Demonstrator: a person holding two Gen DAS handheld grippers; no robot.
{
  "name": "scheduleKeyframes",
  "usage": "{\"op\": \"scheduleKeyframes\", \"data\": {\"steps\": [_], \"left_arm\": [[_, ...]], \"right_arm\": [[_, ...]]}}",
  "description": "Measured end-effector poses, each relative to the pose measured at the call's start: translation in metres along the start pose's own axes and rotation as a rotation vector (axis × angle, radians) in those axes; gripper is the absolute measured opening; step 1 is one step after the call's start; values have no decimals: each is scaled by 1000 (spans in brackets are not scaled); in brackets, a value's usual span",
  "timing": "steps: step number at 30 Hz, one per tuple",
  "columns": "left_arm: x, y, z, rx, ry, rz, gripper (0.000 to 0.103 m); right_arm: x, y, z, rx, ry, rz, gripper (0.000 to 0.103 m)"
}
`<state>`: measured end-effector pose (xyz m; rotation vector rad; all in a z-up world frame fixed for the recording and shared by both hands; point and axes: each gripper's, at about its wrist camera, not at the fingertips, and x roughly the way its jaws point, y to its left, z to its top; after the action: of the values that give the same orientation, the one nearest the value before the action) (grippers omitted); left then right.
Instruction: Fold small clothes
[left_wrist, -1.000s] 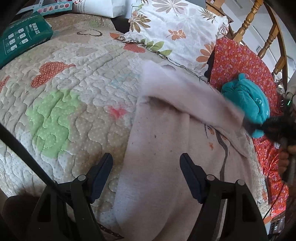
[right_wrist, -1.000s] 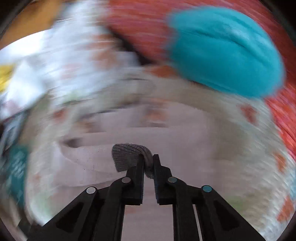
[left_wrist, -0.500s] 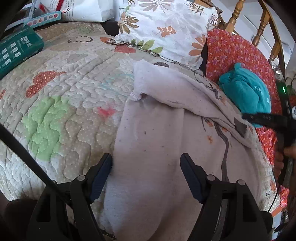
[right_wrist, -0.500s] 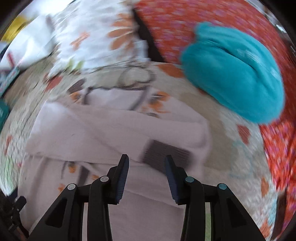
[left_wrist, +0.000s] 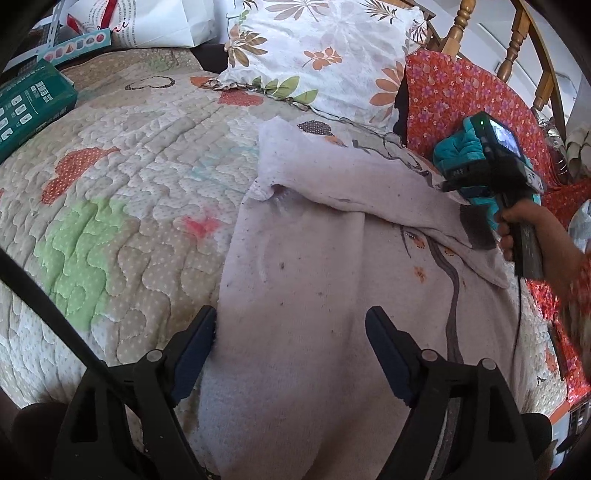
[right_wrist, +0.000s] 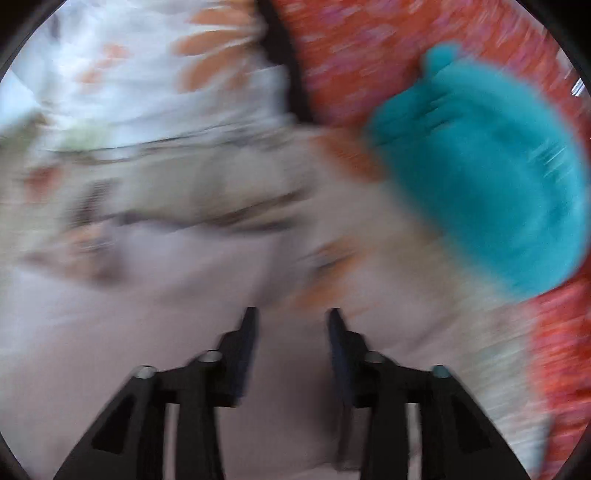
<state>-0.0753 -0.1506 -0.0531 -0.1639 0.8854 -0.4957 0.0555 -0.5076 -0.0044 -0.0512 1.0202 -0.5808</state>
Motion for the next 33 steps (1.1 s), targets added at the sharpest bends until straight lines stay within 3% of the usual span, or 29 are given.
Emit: {"op": "scheduleKeyframes", "data": {"steps": [1,3,4,9,16,17,18,20,25,27,30,33], "left_arm": [[0,-1,0,1,-1,2,81],[-1,-1,0,3,-3,1,81],[-1,-1,0,1,-3,0,81],[-1,-1,0,0,-4,-1,82],[-2,-9,-3,32,-16,20,82],[-2,-9,-3,38,-16,25,82],[-2,-10,-4,45,-15,32,82],[-1,-11,-4,51,-15,40,82],[-1,-9,-4,41,-12,29,82],[-1,-8,-4,33,-11,23,82],[-2,-8,-3,36,-10,22,82],[-5,-9,-5,46,-16,30,82]], "right_arm": [[5,-12,4,-9,7,-65,58],[4,-39,5,23,22,-95,58],[-1,-53,2,57,17,-72,58],[-37,-117,-47,258,13,245,59],[-19,-105,-88,277,44,326,58],[-15,-103,-90,278,48,329,53],[-8,-99,-90,277,56,329,34],[5,-95,-92,299,110,378,9],[-16,-119,-103,413,112,453,7],[-23,-129,-111,424,110,424,4],[-14,-122,-118,329,157,282,5],[-20,-124,-129,353,138,279,5]]}}
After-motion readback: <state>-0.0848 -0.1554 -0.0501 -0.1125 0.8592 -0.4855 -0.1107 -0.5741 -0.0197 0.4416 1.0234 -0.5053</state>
